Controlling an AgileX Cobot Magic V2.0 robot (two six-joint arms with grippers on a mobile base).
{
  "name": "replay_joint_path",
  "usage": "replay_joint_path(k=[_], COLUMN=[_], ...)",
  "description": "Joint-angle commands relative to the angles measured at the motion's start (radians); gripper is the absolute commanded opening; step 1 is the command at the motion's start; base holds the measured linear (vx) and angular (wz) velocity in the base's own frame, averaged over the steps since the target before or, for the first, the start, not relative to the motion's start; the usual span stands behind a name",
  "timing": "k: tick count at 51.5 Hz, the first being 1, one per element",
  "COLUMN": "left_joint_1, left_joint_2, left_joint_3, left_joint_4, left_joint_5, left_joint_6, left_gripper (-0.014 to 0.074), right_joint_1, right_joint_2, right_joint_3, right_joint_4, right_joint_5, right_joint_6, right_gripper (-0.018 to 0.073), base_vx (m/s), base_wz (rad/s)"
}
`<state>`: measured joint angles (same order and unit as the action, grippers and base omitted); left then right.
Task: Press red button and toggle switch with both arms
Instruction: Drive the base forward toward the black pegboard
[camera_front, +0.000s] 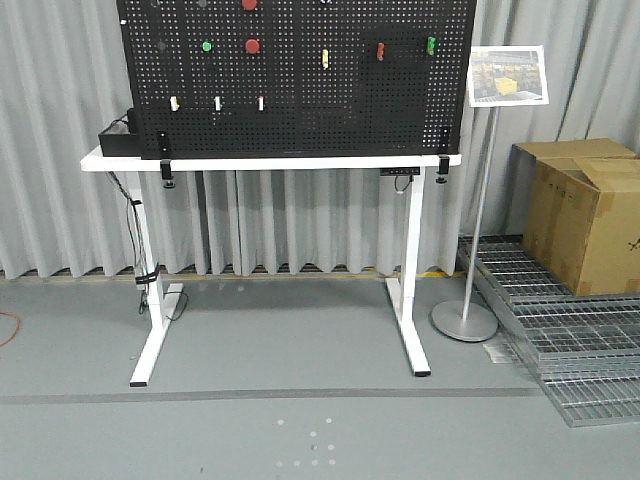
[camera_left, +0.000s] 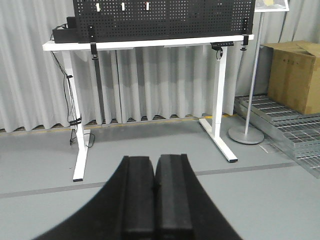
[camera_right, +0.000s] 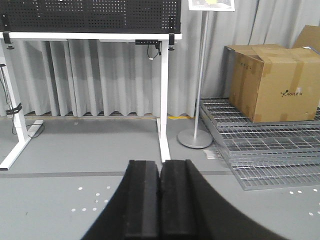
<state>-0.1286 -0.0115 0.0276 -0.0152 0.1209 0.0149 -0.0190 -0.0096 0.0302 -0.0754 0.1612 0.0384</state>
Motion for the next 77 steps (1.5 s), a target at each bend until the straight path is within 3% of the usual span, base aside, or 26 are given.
replay_joint_path(k=[1,42,77], left_joint_1=[-0.001,-0.001,-0.001], left_joint_2=[-0.016,-0.016,-0.016], left_joint_3=[0.034,0.034,0.034], left_joint_4=[-0.002,-0.002,-0.002], left_joint_5=[-0.08,-0.08,-0.08], left_joint_6=[-0.007,-0.007,-0.007], left_gripper=[0.0002,0.0002,0.0002], right_joint_1=[0.002,0.002,0.002], right_joint_2=[-0.017,-0.017,-0.017], right_joint_3=[0.012,0.012,0.012], right_joint_4=[-0.015,-0.015,-0.015], right_joint_5=[-0.079,-0.08,-0.078], right_joint_6=[-0.005,-0.005,-0.005], right_gripper=[-0.0003,-0.0003,-0.0003], base_vx=[0.0,0.03,0.29], base_wz=[0.0,0.01,0.04])
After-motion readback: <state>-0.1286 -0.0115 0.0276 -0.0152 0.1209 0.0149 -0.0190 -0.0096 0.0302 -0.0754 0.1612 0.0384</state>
